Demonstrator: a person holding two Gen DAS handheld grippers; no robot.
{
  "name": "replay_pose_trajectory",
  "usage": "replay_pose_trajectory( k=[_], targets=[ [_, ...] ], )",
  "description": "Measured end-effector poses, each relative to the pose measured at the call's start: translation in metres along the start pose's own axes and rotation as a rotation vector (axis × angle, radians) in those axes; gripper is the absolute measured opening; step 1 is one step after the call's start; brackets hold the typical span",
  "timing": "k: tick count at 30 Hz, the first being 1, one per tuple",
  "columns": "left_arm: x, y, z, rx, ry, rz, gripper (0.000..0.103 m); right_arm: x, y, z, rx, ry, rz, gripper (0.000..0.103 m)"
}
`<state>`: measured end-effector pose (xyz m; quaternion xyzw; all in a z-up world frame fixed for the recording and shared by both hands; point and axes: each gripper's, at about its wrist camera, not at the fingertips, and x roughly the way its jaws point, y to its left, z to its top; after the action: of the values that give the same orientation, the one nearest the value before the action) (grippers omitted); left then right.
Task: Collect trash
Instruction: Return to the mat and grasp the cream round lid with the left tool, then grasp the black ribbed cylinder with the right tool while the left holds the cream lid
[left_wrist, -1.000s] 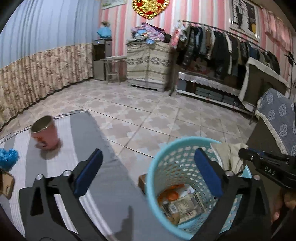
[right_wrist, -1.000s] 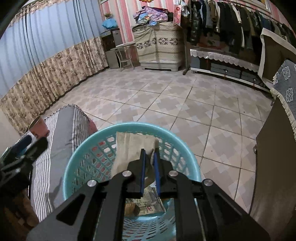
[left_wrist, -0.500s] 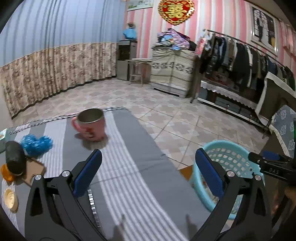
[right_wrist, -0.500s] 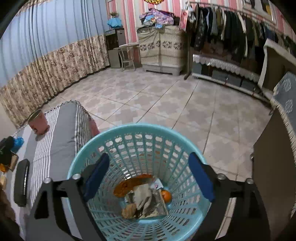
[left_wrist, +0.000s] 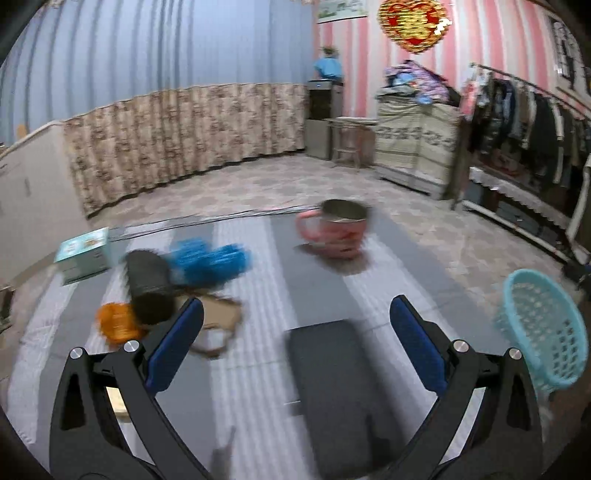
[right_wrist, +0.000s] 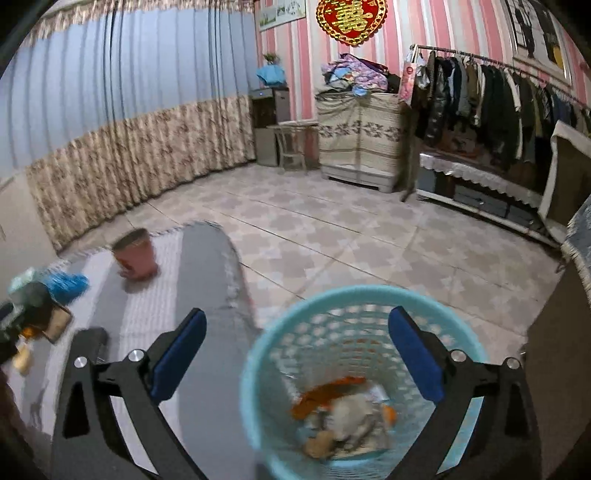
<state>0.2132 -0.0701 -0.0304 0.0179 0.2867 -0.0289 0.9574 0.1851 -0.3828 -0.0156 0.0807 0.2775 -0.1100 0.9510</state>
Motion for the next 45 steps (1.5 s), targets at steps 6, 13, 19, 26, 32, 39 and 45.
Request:
replay_pose_trajectory(
  k=[6, 13, 19, 26, 32, 39, 45],
  targets=[
    [0.010, 0.078, -0.022, -0.038, 0.070, 0.140, 0.098, 0.013, 0.028, -0.011, 0.064, 0.048, 0.099, 0.098],
    [0.031, 0.133, -0.043, -0.105, 0.203, 0.162, 0.097, 0.031, 0.059, -0.030, 0.027, 0.105, 0.072, 0.098],
    [0.048, 0.144, -0.058, -0.156, 0.285, 0.134, 0.094, 0.038, 0.079, -0.041, -0.050, 0.136, 0.064, 0.098],
    [0.058, 0.138, -0.062, -0.147, 0.333, 0.130, 0.067, 0.035, 0.096, -0.042, -0.107, 0.138, 0.077, 0.098],
    [0.040, 0.144, -0.056, -0.147, 0.254, 0.140, 0.060, 0.033, 0.106, -0.043, -0.142, 0.137, 0.078, 0.098],
    [0.019, 0.197, -0.039, -0.139, 0.107, 0.224, 0.060, 0.025, 0.130, -0.043, -0.194, 0.125, 0.094, 0.098],
    [0.013, 0.244, -0.036, -0.180, 0.060, 0.274, 0.060, 0.009, 0.194, -0.035, -0.255, 0.075, 0.172, 0.098]
  ],
)
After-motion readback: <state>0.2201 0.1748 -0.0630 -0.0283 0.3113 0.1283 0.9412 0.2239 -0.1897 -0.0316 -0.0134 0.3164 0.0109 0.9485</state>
